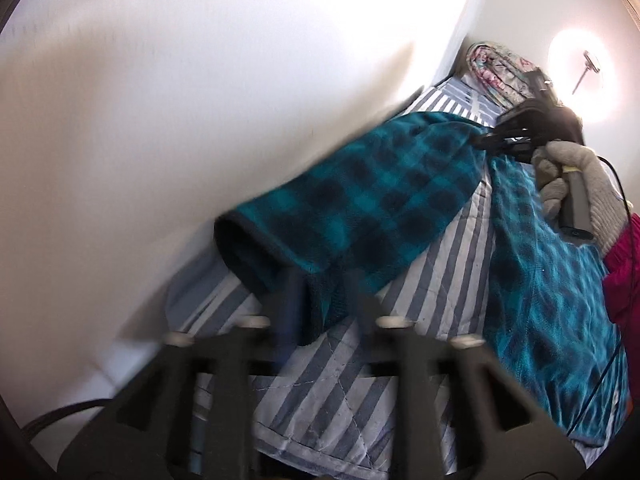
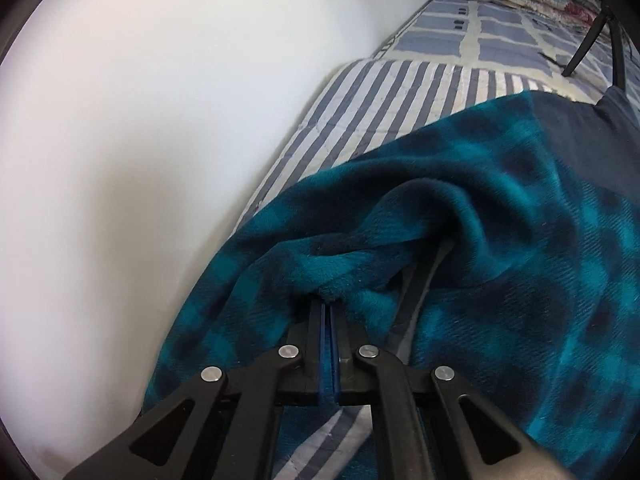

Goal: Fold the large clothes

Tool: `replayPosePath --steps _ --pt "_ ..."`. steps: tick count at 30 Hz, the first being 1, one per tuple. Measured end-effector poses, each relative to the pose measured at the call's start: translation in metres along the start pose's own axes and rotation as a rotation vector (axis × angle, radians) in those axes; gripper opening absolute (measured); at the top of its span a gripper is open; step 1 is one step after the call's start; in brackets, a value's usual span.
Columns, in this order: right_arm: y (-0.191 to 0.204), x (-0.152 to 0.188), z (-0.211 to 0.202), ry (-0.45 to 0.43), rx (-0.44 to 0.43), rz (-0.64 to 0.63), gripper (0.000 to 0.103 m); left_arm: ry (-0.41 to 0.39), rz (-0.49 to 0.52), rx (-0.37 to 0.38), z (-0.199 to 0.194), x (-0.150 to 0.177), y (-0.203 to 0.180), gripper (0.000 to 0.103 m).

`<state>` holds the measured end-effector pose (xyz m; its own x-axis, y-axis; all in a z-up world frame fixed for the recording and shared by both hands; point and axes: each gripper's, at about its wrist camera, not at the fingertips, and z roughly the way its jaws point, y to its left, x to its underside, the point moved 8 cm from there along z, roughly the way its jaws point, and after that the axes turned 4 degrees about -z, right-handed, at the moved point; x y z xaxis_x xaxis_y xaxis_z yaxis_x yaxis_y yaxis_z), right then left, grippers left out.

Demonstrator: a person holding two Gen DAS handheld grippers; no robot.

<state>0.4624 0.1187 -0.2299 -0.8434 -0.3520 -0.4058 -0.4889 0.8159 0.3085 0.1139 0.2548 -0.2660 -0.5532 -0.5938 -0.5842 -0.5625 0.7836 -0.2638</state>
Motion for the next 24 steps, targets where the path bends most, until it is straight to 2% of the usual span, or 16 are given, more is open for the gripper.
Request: replayPosePath --steps 4,6,7,8,9,10,12,14,15,16,22,24 --pt "-0.002 -0.003 -0.006 0.004 -0.051 0.005 0.001 0.013 -0.036 -0.013 0.006 0.0 0.006 0.053" --pt "0.001 -0.004 -0.005 0.006 -0.056 -0.005 0.009 0.038 -0.06 0.01 0.013 0.0 0.005 0.053" --pt "0.003 -0.004 -0.001 0.018 -0.077 0.005 0.025 0.052 -0.065 0.027 0.018 0.0 0.002 0.05" --pt "0.006 -0.003 0.002 0.025 -0.097 0.019 0.038 0.068 -0.06 0.037 0.023 0.001 -0.002 0.034" --pt "0.006 -0.002 0.002 0.027 -0.099 0.029 0.052 0.079 -0.046 0.033 0.027 0.003 -0.005 0.011" --pt "0.006 -0.002 0.004 0.024 -0.094 0.025 0.052 0.084 -0.023 0.027 0.03 0.005 -0.009 0.003" --pt "0.006 -0.004 0.011 0.027 -0.067 0.015 0.051 0.054 -0.001 0.017 0.029 0.005 -0.014 0.002" --pt "0.005 -0.003 0.018 0.038 -0.06 0.023 0.031 0.016 0.012 0.013 0.021 0.001 -0.017 0.002" --pt "0.004 -0.002 0.022 0.046 -0.064 0.027 0.014 -0.006 0.017 0.009 0.016 -0.001 -0.017 0.001" --pt "0.001 -0.001 0.023 0.048 -0.062 0.03 0.008 -0.022 0.019 0.004 0.011 -0.004 -0.016 0.001" --pt "-0.009 0.0 -0.005 0.01 -0.107 0.036 0.002 -0.1 0.015 0.028 -0.028 -0.012 -0.007 0.001" --pt "-0.014 0.0 -0.021 -0.01 -0.143 0.044 0.0 -0.119 0.045 0.035 -0.041 -0.008 -0.008 0.001"
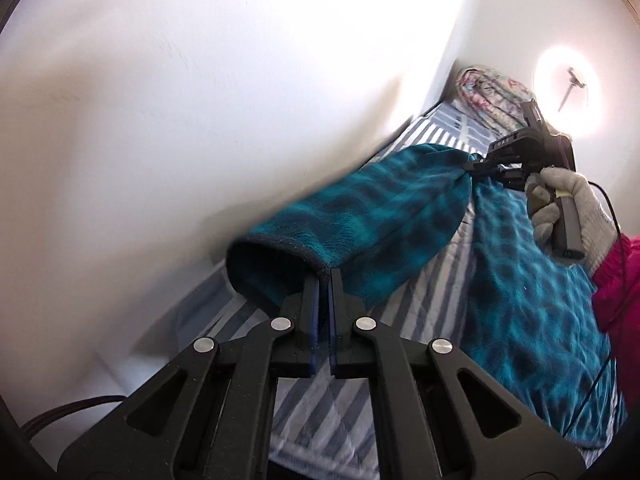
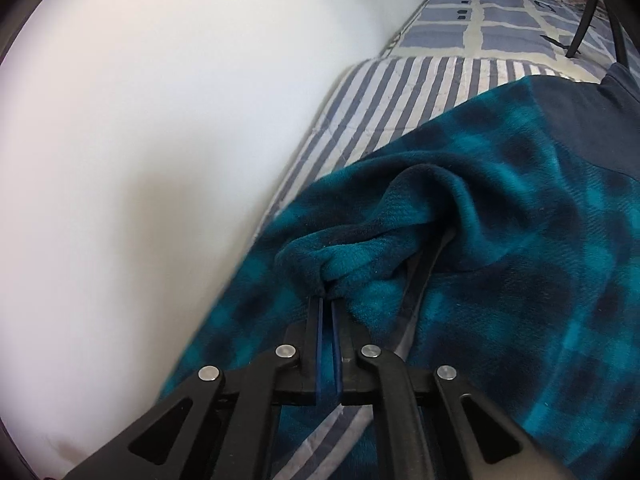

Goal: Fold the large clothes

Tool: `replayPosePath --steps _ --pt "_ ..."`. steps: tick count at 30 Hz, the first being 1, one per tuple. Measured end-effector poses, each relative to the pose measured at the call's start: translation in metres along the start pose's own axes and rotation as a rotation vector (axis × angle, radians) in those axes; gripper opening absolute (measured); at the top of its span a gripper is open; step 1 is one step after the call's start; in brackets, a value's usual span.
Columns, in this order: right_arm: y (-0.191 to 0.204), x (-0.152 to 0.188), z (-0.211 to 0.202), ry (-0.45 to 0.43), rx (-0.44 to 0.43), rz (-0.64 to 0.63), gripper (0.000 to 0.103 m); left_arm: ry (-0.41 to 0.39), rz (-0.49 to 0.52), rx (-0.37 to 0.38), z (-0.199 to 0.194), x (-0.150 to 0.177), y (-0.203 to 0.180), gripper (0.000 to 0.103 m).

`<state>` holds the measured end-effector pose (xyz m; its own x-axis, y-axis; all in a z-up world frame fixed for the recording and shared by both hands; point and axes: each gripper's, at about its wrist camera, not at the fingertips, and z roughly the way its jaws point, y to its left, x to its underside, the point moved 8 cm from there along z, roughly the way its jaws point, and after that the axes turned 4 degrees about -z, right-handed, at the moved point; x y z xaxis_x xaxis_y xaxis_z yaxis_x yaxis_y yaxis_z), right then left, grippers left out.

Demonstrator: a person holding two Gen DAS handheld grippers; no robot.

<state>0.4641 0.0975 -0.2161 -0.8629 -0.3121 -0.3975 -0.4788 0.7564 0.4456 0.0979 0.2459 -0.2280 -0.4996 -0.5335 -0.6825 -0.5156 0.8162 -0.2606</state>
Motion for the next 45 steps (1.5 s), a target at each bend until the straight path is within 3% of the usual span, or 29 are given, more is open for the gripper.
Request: replayPosePath --steps 5,7,10,11,13,14,16,21,23,25,27,32,37,41,43,44,45 --pt "-0.033 0.011 -0.025 -0.026 -0.069 0.084 0.0 0.001 0.126 0.024 -0.018 0.027 -0.018 0.001" --pt "-0.052 0.018 -0.034 -0.038 -0.032 0.113 0.0 0.014 0.15 0.035 -0.021 0.036 -0.025 0.001" --pt "-0.049 0.025 -0.041 -0.043 -0.013 0.091 0.005 0.027 0.148 0.041 -0.021 0.043 -0.028 0.001" --pt "-0.043 0.027 -0.041 -0.032 -0.037 0.091 0.009 0.028 0.139 0.049 -0.022 0.043 -0.029 0.001" --pt "-0.026 0.032 -0.04 -0.005 -0.08 0.075 0.048 0.024 0.136 0.056 -0.023 0.043 -0.032 0.001" --pt "-0.014 0.036 -0.036 0.012 -0.072 0.04 0.052 0.012 0.141 0.056 -0.026 0.042 -0.034 0.001" --pt "0.009 0.043 -0.022 0.051 -0.054 -0.025 0.051 0.006 0.147 0.062 -0.028 0.041 -0.037 0.001" --pt "0.034 0.048 0.014 0.108 0.0 -0.044 0.047 0.01 0.14 0.075 -0.029 0.041 -0.039 0.001" --pt "0.035 0.045 0.026 0.12 0.048 -0.041 0.037 0.011 0.14 0.077 -0.027 0.04 -0.04 0.001" --pt "0.034 0.043 0.036 0.136 0.083 -0.039 0.01 0.012 0.13 0.078 -0.025 0.039 -0.04 0.001" --pt "0.038 0.042 0.046 0.14 0.084 -0.033 0.001 0.011 0.122 0.078 -0.024 0.036 -0.039 0.001" --pt "0.039 0.031 0.027 0.084 0.029 -0.014 0.0 0.0 0.096 0.072 -0.024 0.032 -0.033 0.001" --pt "0.013 0.034 -0.034 -0.025 -0.14 0.07 0.0 0.02 0.118 0.137 -0.03 0.043 -0.044 0.001" --pt "-0.044 0.065 -0.037 0.009 -0.07 0.114 0.0 0.097 0.213 0.243 -0.033 0.072 -0.071 0.001" --pt "-0.058 0.072 -0.033 0.024 -0.055 0.135 0.0 0.115 0.223 0.261 -0.04 0.075 -0.075 0.001" --pt "-0.066 0.075 -0.032 0.027 -0.04 0.137 0.0 0.123 0.213 0.27 -0.043 0.074 -0.073 0.004" --pt "-0.073 0.079 -0.032 0.031 -0.019 0.132 0.0 0.124 0.194 0.269 -0.047 0.072 -0.069 0.018"
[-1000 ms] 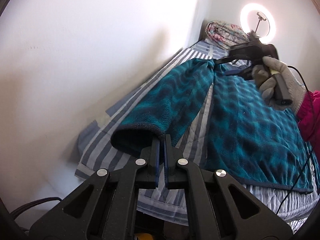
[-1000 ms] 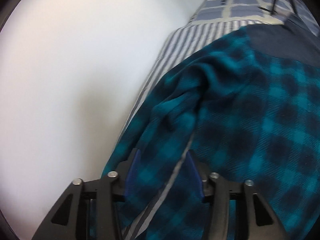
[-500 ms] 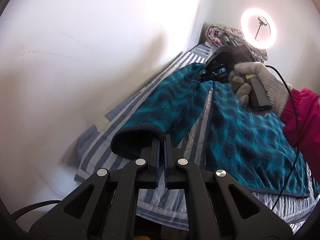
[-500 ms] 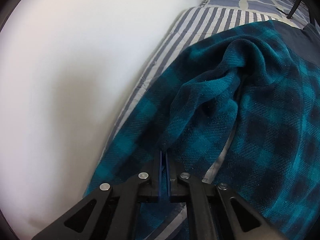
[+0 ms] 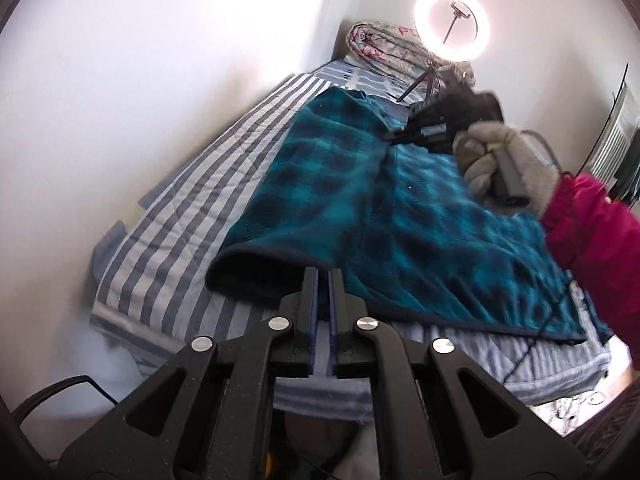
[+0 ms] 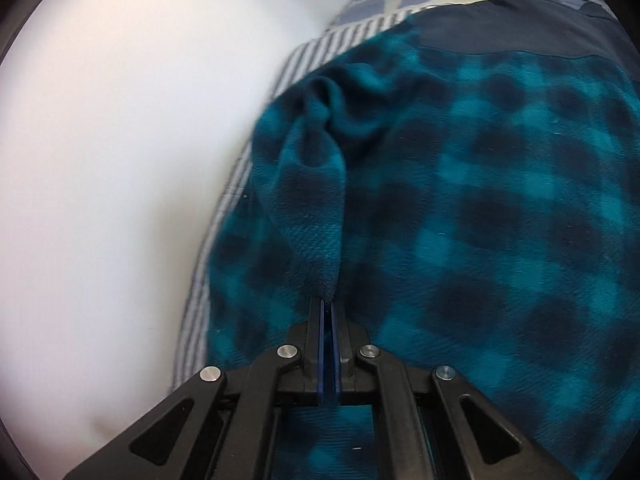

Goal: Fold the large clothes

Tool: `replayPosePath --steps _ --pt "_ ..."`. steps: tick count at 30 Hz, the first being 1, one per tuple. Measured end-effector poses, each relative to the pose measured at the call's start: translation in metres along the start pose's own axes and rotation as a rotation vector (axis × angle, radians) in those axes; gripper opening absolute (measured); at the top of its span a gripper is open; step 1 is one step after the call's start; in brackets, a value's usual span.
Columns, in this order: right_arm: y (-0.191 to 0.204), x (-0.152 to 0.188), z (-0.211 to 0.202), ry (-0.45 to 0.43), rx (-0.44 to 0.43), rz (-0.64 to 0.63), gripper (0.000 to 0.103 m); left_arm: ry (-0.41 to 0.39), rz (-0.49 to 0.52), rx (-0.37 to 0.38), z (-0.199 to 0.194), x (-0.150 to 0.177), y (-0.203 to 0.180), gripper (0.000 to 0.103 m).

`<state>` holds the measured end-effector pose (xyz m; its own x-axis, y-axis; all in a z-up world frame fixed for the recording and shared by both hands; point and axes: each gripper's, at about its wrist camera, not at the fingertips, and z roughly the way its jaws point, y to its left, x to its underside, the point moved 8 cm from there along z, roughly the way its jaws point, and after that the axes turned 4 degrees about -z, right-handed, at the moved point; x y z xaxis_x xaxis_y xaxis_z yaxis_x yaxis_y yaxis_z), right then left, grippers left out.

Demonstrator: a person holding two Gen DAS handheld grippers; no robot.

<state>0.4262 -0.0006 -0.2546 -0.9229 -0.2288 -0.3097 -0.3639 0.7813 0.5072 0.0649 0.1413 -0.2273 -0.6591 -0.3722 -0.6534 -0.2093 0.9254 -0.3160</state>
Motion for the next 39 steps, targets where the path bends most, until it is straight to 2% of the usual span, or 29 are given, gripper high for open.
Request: replayPosePath --steps 1,2,3,7,11,14,17,21,23,26,28,29,31,34,35,39 --pt "-0.004 -0.005 0.005 0.006 0.012 -0.006 0.0 -0.004 -0.019 -0.005 -0.003 -0.002 0.005 0.033" --pt "-0.008 -0.004 0.008 0.014 0.031 -0.015 0.0 -0.015 -0.058 -0.014 -0.007 -0.005 0.014 0.062" --pt "-0.01 -0.003 0.01 0.018 0.04 -0.021 0.0 -0.032 -0.106 -0.035 -0.009 -0.01 0.028 0.068" --pt "0.0 -0.008 0.022 0.02 0.099 -0.078 0.0 0.027 -0.25 -0.048 0.007 -0.017 0.063 0.068" --pt "0.009 -0.007 0.035 0.025 0.146 -0.121 0.0 0.1 -0.398 0.006 0.035 -0.013 0.08 0.068" --pt "0.018 -0.008 0.045 0.028 0.171 -0.162 0.0 0.124 -0.502 0.046 0.046 -0.008 0.09 0.068" --pt "0.021 0.006 0.037 0.029 0.176 -0.18 0.0 0.133 -0.617 0.115 0.05 -0.008 0.093 0.068" --pt "0.021 0.01 0.038 0.028 0.175 -0.186 0.0 0.178 -0.69 0.142 0.061 -0.004 0.098 0.067" --pt "0.023 0.012 0.04 0.026 0.175 -0.193 0.0 0.194 -0.745 0.177 0.065 -0.002 0.099 0.066" --pt "0.018 0.013 0.047 0.028 0.169 -0.197 0.0 0.202 -0.844 0.228 0.065 -0.001 0.108 0.066" --pt "0.015 0.022 0.044 0.029 0.168 -0.198 0.0 0.207 -0.869 0.236 0.066 -0.002 0.109 0.066" --pt "0.013 0.023 0.038 0.028 0.168 -0.198 0.0 0.209 -0.867 0.227 0.067 -0.003 0.11 0.065" --pt "0.013 0.026 0.034 0.026 0.174 -0.202 0.001 0.233 -0.837 0.2 0.071 -0.003 0.108 0.049" --pt "0.015 0.028 0.029 0.024 0.181 -0.204 0.001 0.262 -0.812 0.159 0.078 -0.002 0.106 0.019" --pt "0.016 0.028 0.029 0.023 0.183 -0.204 0.001 0.267 -0.793 0.148 0.079 -0.003 0.103 0.007" --pt "0.022 0.031 0.021 0.029 0.19 -0.22 0.005 0.195 -0.676 0.076 0.063 -0.017 0.094 0.003"
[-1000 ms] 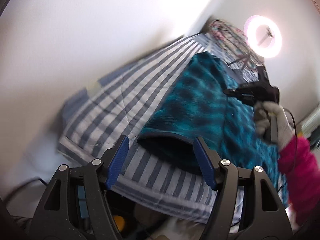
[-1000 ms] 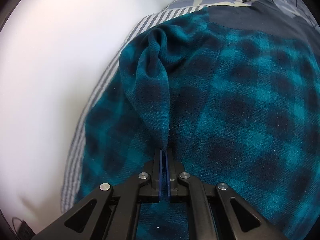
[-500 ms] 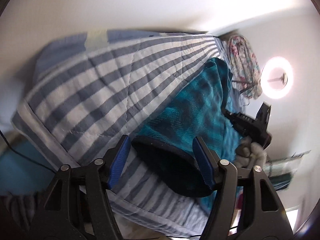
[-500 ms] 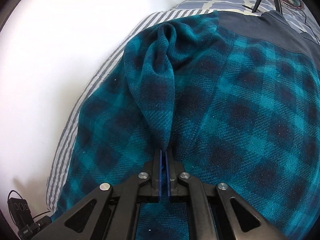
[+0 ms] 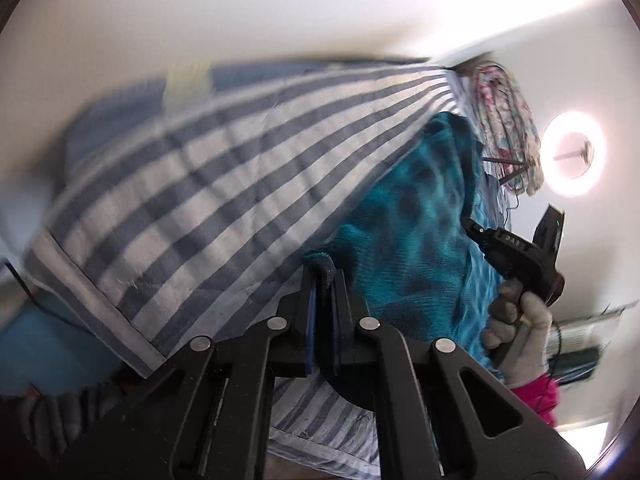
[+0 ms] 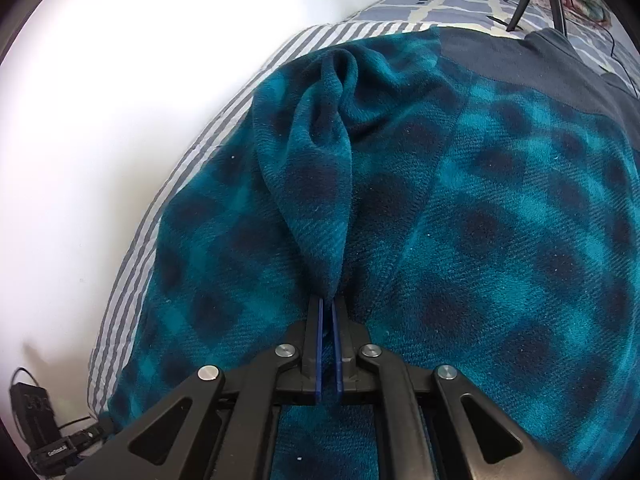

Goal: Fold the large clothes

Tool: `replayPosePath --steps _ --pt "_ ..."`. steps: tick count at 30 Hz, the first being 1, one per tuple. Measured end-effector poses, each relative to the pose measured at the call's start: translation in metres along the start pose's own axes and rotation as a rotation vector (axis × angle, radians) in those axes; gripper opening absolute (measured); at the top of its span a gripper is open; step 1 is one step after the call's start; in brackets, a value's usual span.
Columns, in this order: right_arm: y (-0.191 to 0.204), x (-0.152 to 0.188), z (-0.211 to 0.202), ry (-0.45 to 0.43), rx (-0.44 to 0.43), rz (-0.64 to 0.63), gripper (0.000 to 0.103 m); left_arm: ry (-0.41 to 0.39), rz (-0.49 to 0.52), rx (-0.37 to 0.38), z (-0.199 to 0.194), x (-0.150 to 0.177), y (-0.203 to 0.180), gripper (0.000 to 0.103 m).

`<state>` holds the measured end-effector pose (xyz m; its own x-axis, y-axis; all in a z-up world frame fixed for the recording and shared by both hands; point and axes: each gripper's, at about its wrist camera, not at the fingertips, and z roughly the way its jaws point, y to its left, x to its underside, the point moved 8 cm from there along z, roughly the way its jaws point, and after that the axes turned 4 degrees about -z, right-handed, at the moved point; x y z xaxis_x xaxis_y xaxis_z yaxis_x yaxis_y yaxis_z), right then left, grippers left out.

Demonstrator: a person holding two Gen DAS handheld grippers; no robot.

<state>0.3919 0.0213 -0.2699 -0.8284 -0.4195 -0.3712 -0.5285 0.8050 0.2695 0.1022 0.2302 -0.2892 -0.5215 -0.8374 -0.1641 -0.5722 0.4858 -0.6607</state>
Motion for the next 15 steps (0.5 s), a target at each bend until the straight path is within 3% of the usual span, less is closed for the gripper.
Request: replayPosePath --steps 2,3,4,9,15 --pt "0.003 0.0 -0.011 -0.007 0.005 -0.006 0.014 -0.047 0.059 0.004 -0.015 -0.003 -0.014 0.002" --pt "0.004 -0.001 -0.02 -0.024 0.02 -0.006 0.026 -0.073 0.091 0.006 -0.024 -0.005 -0.021 0.002" --pt "0.005 -0.002 -0.031 -0.049 0.039 -0.009 0.031 -0.096 0.119 0.006 -0.032 -0.007 -0.028 0.002" --pt "0.036 -0.008 -0.068 -0.144 -0.005 -0.061 0.029 -0.184 0.224 0.036 -0.069 -0.018 -0.062 0.002" --pt "0.072 -0.003 -0.027 -0.026 -0.075 -0.105 0.028 -0.243 0.323 0.073 -0.101 -0.02 -0.091 0.002"
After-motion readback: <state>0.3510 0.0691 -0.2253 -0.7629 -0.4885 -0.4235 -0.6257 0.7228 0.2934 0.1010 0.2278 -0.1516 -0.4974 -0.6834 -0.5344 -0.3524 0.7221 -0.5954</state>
